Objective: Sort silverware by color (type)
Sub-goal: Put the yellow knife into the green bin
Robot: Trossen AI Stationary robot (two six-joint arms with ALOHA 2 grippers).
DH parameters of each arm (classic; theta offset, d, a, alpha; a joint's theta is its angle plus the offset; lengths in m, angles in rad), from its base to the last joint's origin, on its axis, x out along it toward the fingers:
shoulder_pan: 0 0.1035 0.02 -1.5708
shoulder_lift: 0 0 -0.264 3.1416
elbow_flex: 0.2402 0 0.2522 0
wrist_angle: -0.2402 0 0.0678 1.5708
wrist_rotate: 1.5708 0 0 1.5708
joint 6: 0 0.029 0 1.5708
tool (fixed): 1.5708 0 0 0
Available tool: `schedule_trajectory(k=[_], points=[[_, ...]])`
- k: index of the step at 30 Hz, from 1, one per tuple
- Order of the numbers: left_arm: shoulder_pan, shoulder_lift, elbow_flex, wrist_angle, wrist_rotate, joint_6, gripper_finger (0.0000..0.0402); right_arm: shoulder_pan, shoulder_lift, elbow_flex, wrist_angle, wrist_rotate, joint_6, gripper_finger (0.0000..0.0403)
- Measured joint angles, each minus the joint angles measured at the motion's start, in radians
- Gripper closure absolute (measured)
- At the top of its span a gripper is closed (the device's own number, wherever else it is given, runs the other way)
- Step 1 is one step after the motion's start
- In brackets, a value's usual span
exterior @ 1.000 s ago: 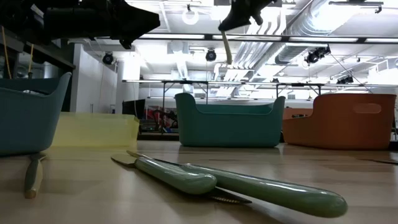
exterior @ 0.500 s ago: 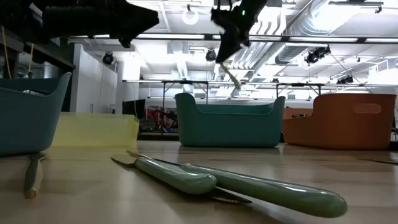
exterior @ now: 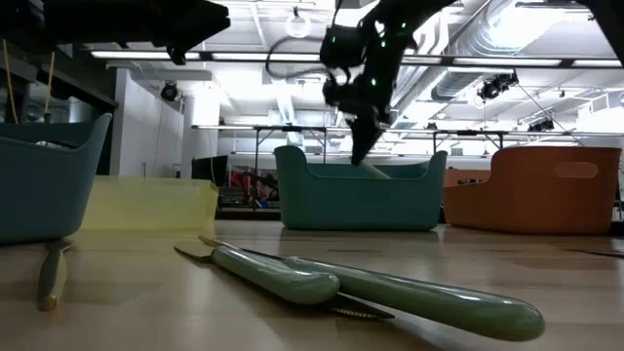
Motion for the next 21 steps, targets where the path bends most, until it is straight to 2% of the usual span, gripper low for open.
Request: schedule_trajectory(k=[12,21], points=[[0.0,-0.01,0.0,-0.057,-0.004,0.002,0.0298,-0.041,0.132,-0.001,-0.012,-0.034,-0.003,0.0386],[0.0,-0.01,0.0,-0.058,-0.004,0.002,0.0298,-0.041,0.17,-0.001,0.02,-0.036,0.001,0.038]])
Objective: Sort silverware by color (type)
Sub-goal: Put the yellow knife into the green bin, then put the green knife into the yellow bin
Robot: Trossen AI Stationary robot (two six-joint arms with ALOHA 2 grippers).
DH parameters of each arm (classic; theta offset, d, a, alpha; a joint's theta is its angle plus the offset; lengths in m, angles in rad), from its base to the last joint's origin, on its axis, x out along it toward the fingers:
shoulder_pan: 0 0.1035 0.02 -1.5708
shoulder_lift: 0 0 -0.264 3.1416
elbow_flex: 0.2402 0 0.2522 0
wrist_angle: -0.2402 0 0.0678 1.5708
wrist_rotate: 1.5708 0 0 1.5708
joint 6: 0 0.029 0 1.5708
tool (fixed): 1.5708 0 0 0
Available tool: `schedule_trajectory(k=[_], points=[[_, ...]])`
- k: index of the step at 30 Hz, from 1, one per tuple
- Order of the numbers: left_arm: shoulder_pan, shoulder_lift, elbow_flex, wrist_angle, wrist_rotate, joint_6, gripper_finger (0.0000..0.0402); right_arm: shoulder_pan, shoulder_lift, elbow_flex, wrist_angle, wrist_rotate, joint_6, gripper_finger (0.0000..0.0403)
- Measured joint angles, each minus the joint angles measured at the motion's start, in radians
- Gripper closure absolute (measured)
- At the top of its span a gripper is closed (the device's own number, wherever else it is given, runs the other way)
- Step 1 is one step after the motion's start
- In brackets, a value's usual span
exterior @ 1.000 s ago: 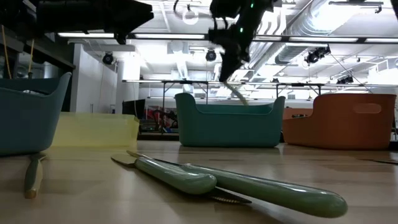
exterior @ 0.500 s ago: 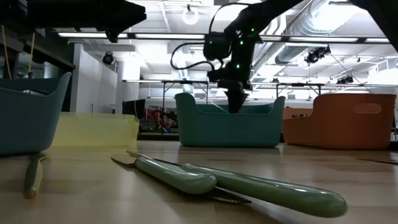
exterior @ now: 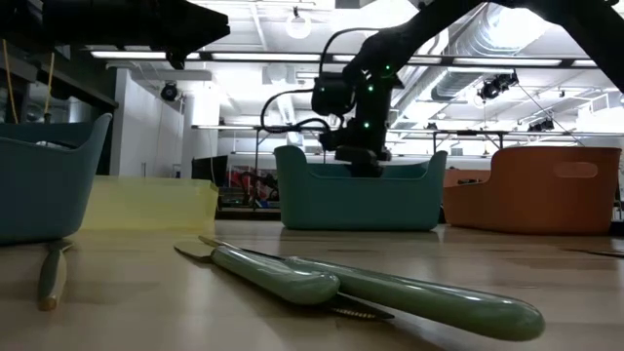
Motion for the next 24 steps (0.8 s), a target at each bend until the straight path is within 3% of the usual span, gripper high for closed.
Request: schedule_trajectory(k=[12,24], points=[[0.0,0.0,0.0,-0.001,0.0,0.0,0.0298,0.0,0.0,0.0,0.042,-0.001,0.023,0.0351],[0.0,0.0,0.0,0.0,-0.001,0.011,0.0298,0.001,-0.007,0.0,0.041,-0.008,0.0,0.0257]])
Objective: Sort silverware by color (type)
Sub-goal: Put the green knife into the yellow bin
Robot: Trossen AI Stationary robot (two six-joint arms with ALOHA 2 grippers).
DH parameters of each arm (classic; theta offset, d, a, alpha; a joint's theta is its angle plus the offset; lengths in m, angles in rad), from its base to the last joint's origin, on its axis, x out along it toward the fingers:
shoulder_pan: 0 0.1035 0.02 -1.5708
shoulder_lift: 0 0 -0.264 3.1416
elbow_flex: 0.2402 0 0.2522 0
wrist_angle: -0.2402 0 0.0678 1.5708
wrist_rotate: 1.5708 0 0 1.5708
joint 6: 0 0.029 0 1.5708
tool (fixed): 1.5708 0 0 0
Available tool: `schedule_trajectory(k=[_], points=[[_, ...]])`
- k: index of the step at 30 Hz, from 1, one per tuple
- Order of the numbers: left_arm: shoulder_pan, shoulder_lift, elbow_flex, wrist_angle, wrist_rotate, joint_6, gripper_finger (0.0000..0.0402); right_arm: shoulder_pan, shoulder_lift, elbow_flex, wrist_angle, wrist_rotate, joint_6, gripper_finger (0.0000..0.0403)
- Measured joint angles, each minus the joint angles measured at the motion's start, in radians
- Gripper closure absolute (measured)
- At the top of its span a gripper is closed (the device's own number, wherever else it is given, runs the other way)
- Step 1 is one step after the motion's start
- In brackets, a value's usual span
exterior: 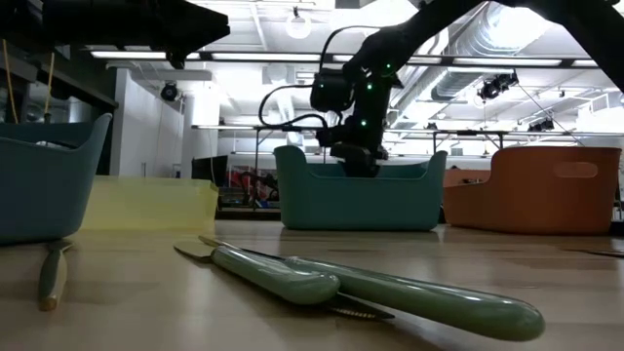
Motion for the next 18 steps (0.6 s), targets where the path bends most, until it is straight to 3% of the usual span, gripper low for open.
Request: schedule_trajectory(k=[6,18], points=[[0.0,0.0,0.0,-0.023,-0.006,0.016,0.0298,0.007,-0.074,0.0,-0.057,-0.008,-0.036,0.0235],[-0.001,0.0,0.0,-0.048,-0.007,-0.019,0.0298,0.092,-0.299,-0.017,-0.067,-0.008,-0.022,0.0234]])
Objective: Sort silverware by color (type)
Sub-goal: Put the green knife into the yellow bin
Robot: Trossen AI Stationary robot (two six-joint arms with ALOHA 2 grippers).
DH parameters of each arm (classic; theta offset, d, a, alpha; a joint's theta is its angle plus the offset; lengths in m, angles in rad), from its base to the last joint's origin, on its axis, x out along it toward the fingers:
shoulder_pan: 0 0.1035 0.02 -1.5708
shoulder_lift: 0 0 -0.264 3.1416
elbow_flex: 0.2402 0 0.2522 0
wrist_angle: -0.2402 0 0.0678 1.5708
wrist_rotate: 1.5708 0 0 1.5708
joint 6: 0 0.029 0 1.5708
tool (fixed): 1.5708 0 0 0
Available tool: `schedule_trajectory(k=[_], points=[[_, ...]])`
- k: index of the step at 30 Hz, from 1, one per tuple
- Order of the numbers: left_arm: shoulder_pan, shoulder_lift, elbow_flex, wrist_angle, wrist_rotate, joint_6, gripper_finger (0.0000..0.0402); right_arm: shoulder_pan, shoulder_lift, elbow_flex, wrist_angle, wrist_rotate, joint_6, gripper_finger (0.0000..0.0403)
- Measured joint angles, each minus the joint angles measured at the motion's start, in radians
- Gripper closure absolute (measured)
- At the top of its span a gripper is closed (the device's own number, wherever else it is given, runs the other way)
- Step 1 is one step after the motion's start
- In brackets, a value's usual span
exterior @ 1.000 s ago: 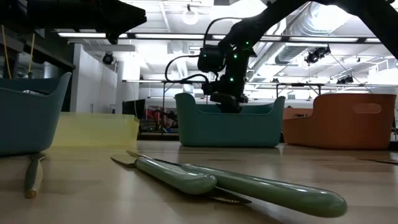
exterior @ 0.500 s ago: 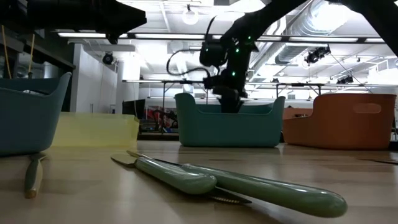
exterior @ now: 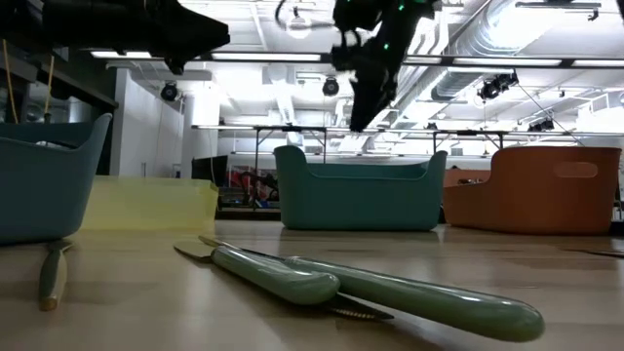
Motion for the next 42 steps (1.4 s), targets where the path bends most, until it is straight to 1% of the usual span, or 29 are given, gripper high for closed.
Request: schedule_trajectory(k=[3,7,10,13,16,19,22,25,31,36,42], points=[[0.0,0.0,0.0,-0.006,0.0,-0.022,0.0298,0.037,-0.088,-0.121,0.109,0.0,0.013,0.0234],[0.0,0.0,0.0,-0.003,0.001,-0.062,0.0298,0.084,-0.242,-0.373,0.318,0.0,0.09,0.0234],[0.0,0.0,0.0,0.009,0.001,-0.062,0.0298,0.13,-0.352,-0.544,0.52,0.0,0.146,0.0234],[0.0,0.0,0.0,0.035,0.001,-0.061,0.0298,0.175,-0.435,-0.674,0.73,0.0,0.179,0.0234],[0.0,0.0,0.0,0.038,0.001,-0.061,0.0298,0.214,-0.479,-0.771,0.987,0.0,0.178,0.0234],[0.0,0.0,0.0,0.023,0.001,-0.061,0.0298,0.243,-0.481,-0.844,1.247,0.0,0.136,0.0234],[0.0,0.006,0.0,0.005,0.001,-0.062,0.0298,0.258,-0.469,-0.877,1.421,0.0,0.072,0.0234],[0.0,0.006,-0.001,0.0,0.001,-0.062,0.0298,0.257,-0.468,-0.879,1.482,0.0,0.04,0.0234],[0.0,0.006,-0.001,-0.001,0.001,-0.062,0.0298,0.256,-0.468,-0.864,1.495,0.0,0.011,0.0234],[0.0,0.006,-0.001,-0.002,0.002,-0.062,0.0298,0.256,-0.468,-0.863,1.47,0.0,0.044,0.0234],[0.0,0.006,-0.001,-0.002,0.002,-0.062,0.0298,0.256,-0.468,-0.863,1.423,0.0,0.045,0.0234]])
